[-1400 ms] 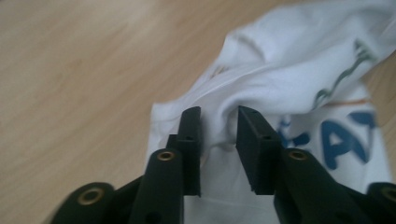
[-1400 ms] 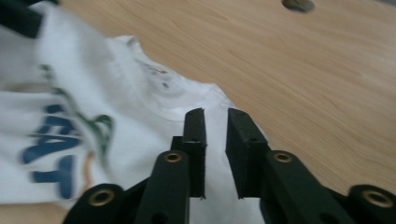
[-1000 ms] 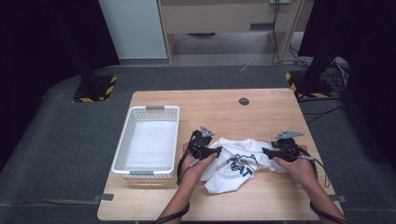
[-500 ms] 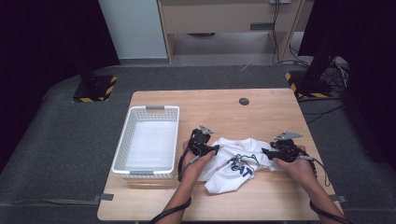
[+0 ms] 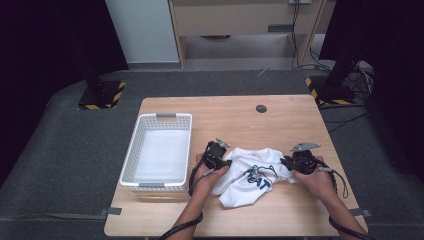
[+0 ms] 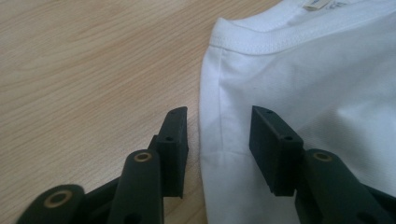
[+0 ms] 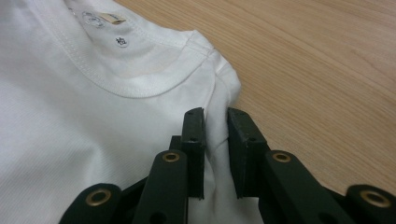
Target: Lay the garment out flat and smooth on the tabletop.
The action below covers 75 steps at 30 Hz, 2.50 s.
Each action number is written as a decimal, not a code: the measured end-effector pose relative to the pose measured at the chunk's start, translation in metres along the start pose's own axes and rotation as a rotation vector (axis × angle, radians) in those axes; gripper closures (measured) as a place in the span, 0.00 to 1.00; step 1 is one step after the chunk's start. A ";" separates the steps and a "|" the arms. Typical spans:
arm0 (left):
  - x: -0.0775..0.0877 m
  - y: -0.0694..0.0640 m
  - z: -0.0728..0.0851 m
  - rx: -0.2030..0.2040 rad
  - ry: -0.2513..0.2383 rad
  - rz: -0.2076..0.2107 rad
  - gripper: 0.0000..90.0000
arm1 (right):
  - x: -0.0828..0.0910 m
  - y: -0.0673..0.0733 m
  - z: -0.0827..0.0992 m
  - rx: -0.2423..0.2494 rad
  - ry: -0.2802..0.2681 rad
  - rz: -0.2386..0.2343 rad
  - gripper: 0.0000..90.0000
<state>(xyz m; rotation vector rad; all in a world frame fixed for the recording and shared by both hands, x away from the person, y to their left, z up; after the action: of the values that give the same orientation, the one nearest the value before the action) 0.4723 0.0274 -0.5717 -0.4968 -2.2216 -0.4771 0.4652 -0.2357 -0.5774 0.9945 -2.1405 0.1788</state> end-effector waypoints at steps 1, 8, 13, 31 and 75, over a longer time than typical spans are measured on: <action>0.000 0.000 0.000 0.006 0.000 0.003 0.66 | 0.000 0.000 0.000 -0.003 0.001 0.002 0.87; 0.003 -0.004 0.002 0.034 0.013 0.014 0.90 | -0.002 0.005 -0.001 0.000 0.005 -0.003 0.94; 0.004 -0.003 0.001 0.027 -0.016 -0.005 0.96 | -0.001 0.005 -0.003 0.003 0.001 0.004 0.94; 0.016 0.027 -0.066 0.086 -0.169 -0.089 0.92 | 0.019 -0.016 -0.066 -0.014 -0.102 0.081 0.86; 0.082 -0.068 0.068 -0.074 -0.192 0.006 0.40 | 0.035 0.100 0.052 0.081 -0.054 -0.093 0.75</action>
<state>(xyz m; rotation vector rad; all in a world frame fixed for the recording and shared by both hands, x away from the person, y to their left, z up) 0.3471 0.0187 -0.5624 -0.6102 -2.3914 -0.5296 0.3505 -0.2093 -0.5720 1.1553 -2.1448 0.1967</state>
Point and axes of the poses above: each handheld gripper's, and its own axes: x roughly backward along the jaws, z roughly out of its underside, y roughly to its left, the point moved 7 cm from there along -x, roughly forward along the jaws, and after that the axes turned 15 degrees about -z, right-handed, at the moved point
